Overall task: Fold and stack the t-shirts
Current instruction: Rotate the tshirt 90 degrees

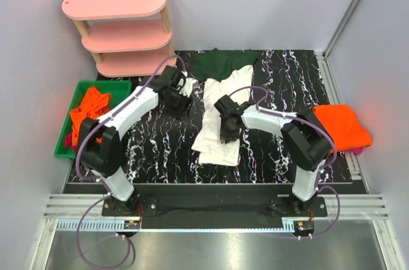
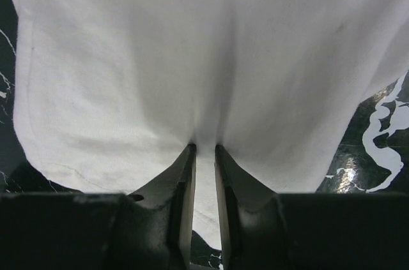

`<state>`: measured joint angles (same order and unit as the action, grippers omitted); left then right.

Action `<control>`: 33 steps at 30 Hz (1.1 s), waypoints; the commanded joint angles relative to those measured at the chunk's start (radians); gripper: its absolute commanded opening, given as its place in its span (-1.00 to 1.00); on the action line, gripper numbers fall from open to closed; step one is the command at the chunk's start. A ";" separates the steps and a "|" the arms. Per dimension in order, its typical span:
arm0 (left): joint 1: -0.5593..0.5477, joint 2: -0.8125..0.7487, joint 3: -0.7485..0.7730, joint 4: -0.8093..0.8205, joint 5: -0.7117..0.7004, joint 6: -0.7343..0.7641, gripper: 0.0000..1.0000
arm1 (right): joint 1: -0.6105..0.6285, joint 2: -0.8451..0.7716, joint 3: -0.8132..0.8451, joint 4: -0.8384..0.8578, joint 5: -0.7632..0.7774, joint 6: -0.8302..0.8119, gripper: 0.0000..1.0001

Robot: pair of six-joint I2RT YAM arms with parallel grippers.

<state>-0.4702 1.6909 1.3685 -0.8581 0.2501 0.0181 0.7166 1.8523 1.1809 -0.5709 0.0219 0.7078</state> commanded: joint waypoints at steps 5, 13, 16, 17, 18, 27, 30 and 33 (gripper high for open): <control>0.028 -0.056 -0.006 0.031 -0.005 0.005 -0.08 | 0.046 -0.041 -0.153 0.046 -0.007 0.100 -0.49; 0.031 -0.051 0.007 0.031 -0.014 0.005 -0.07 | 0.049 -0.093 -0.218 0.055 0.004 0.110 -0.49; 0.035 -0.046 0.018 0.031 -0.017 0.002 -0.07 | 0.049 -0.090 -0.138 0.048 0.079 0.029 -0.45; 0.038 -0.046 0.032 0.031 -0.023 0.000 -0.07 | 0.044 -0.085 -0.101 0.034 0.104 0.003 -0.43; 0.041 -0.046 0.043 0.030 -0.025 0.000 -0.07 | 0.029 -0.084 -0.004 0.020 0.134 -0.026 -0.42; 0.240 -0.252 0.000 0.151 -0.101 0.016 -0.04 | -0.020 -0.218 0.408 -0.055 0.372 -0.227 -0.33; 0.373 -0.370 -0.170 0.318 -0.152 0.031 0.02 | -0.019 -0.301 0.350 -0.037 0.470 -0.251 -0.33; 0.554 -0.465 -0.349 0.516 -0.094 0.048 0.11 | -0.020 -0.399 0.241 0.043 0.553 -0.287 -0.27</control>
<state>-0.0734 1.3140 1.2125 -0.5999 0.1650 0.0353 0.6968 1.5539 1.5284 -0.5701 0.3954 0.5014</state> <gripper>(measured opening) 0.532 0.341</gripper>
